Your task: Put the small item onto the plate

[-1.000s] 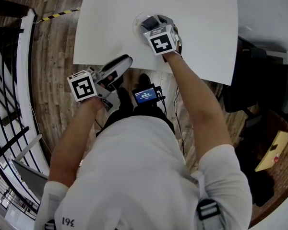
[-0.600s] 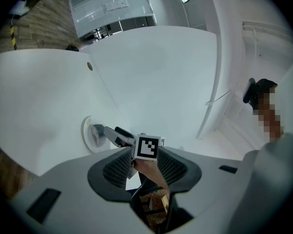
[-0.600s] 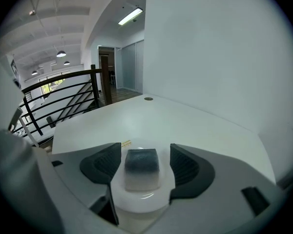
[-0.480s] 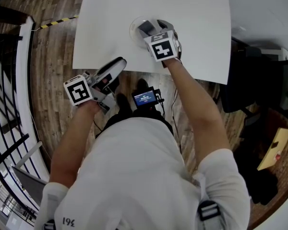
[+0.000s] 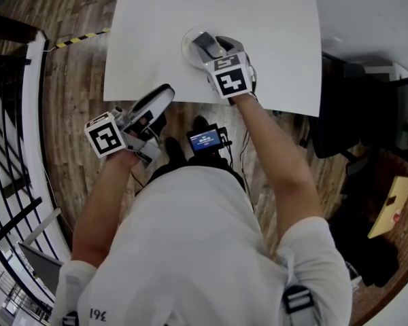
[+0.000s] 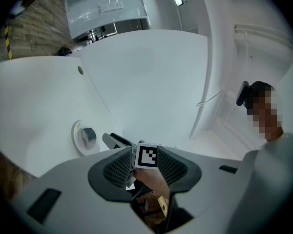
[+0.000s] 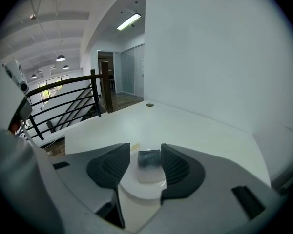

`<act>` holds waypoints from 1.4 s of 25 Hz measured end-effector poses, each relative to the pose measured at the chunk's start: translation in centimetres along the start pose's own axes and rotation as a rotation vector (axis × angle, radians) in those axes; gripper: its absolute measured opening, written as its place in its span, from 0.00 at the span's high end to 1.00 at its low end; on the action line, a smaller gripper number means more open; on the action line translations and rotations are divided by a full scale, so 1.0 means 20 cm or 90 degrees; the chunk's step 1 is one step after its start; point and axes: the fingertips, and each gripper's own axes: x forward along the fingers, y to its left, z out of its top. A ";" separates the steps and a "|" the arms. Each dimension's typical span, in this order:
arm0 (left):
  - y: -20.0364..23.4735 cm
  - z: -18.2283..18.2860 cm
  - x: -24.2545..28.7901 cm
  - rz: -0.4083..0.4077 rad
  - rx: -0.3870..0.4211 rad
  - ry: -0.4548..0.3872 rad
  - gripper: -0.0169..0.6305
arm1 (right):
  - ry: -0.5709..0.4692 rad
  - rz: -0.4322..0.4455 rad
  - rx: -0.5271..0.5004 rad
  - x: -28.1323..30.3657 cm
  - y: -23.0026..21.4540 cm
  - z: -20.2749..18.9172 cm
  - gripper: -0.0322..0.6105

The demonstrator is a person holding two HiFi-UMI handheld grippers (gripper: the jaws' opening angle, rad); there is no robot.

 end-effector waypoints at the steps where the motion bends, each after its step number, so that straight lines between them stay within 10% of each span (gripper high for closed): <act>1: -0.01 0.00 -0.01 -0.001 0.002 0.003 0.75 | -0.003 -0.002 0.002 -0.02 0.01 0.00 0.65; 11: -0.09 -0.01 -0.09 -0.018 0.001 0.005 0.75 | -0.027 -0.039 0.031 -0.21 0.02 0.04 0.95; 35: -0.47 0.02 -0.27 -0.113 0.029 -0.023 0.75 | -0.162 0.039 0.158 -0.79 0.33 0.30 0.95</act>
